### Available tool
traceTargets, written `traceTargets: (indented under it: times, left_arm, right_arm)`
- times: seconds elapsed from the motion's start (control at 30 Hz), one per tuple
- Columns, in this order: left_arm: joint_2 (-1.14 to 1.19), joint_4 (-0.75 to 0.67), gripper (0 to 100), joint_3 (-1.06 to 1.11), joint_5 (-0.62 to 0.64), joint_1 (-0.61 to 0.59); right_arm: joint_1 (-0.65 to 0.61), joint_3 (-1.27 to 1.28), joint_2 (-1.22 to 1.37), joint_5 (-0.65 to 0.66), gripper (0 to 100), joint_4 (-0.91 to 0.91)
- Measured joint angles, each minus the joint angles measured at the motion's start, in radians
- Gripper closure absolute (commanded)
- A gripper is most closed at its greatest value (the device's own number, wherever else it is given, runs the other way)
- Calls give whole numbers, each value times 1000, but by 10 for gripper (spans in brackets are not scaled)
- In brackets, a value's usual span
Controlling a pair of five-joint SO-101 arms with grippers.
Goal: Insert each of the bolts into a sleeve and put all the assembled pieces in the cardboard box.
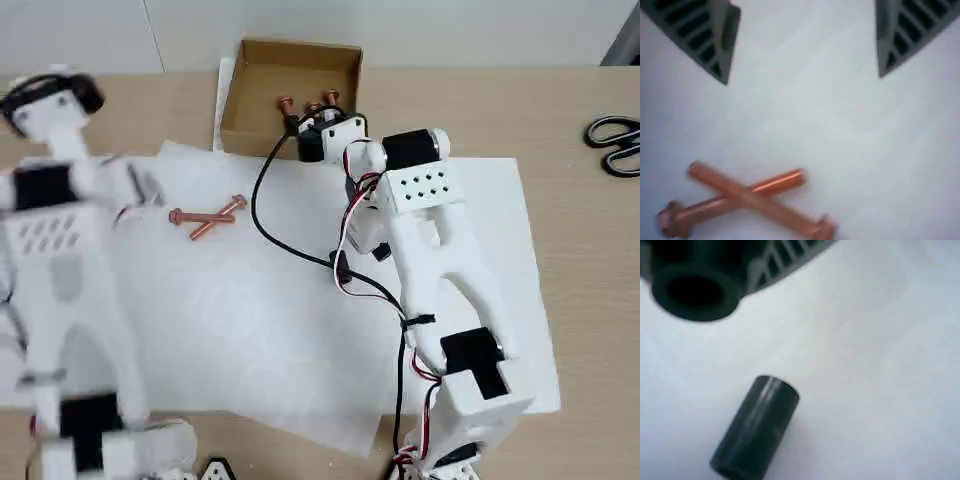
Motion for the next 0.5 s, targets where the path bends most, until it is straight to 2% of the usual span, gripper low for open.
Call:
traceTargets:
  times: [0.13,0.27,0.5]
  left_arm:
    - [201,-2,819,-158,71,43]
    - [350,-31,820,-210,101,51]
    - [520,-126,819,-210,413,51]
  right_arm:
    - [0,0,0,-3,995,0]
    - [0,0,0,-3,995,0]
    - [0,0,0,-3,995,0]
